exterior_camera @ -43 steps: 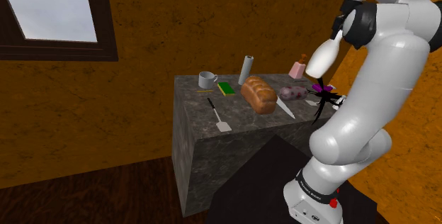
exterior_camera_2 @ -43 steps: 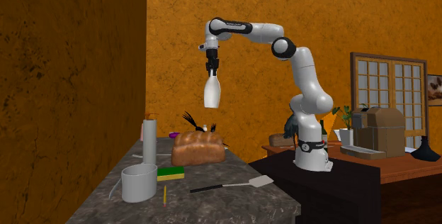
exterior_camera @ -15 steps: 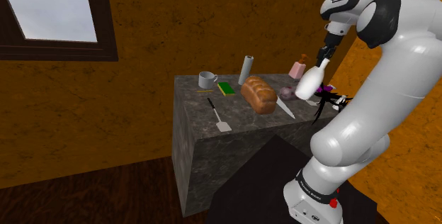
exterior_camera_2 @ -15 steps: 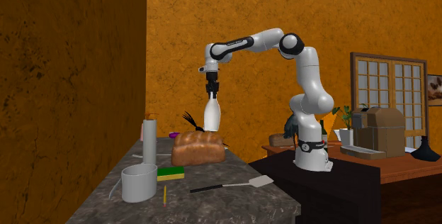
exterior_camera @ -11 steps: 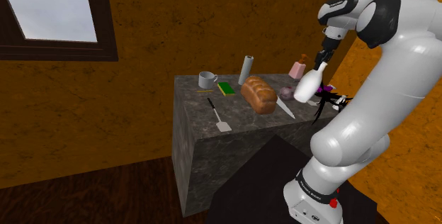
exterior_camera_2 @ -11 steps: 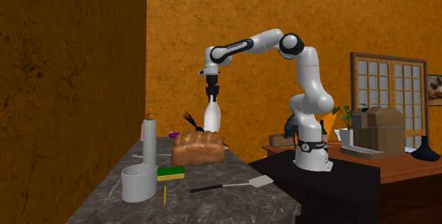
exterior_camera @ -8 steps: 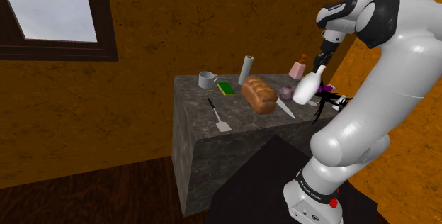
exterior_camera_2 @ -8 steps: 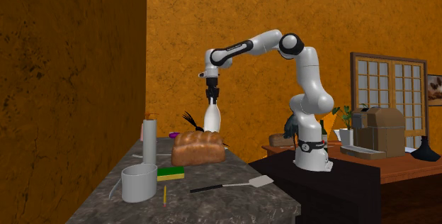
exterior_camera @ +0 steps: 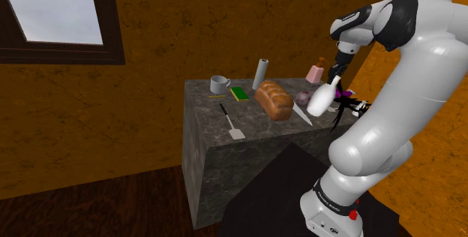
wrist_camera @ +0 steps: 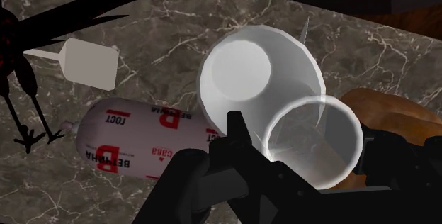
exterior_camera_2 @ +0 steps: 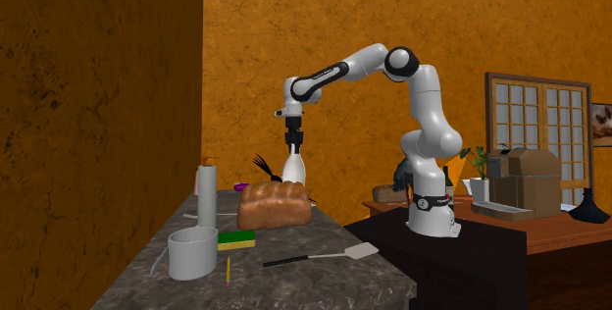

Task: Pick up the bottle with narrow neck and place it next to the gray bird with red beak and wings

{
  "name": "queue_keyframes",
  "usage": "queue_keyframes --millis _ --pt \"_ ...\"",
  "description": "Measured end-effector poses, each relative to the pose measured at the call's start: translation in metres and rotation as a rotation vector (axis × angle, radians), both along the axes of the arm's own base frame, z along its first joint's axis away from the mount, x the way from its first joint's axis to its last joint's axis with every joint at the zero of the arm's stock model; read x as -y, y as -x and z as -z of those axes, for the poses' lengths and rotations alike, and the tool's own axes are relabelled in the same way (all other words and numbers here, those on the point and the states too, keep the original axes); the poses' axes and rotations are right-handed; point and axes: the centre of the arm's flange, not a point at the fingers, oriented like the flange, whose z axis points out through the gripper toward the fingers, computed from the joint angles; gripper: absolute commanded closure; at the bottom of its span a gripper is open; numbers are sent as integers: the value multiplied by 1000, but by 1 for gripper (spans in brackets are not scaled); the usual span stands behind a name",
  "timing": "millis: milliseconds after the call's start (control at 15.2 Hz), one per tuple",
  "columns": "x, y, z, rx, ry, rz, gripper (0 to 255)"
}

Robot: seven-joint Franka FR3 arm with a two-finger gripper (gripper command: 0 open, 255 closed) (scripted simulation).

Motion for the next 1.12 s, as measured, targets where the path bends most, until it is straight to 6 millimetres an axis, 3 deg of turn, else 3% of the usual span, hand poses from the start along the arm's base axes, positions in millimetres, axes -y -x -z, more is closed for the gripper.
queue_keyframes --millis 264,660,726,1122 --pt "0 -1 20 0 0 0 255" --pt "0 1 24 0 0 0 255" --pt "0 1 24 0 0 0 0" --pt "0 1 23 1 1 0 0"
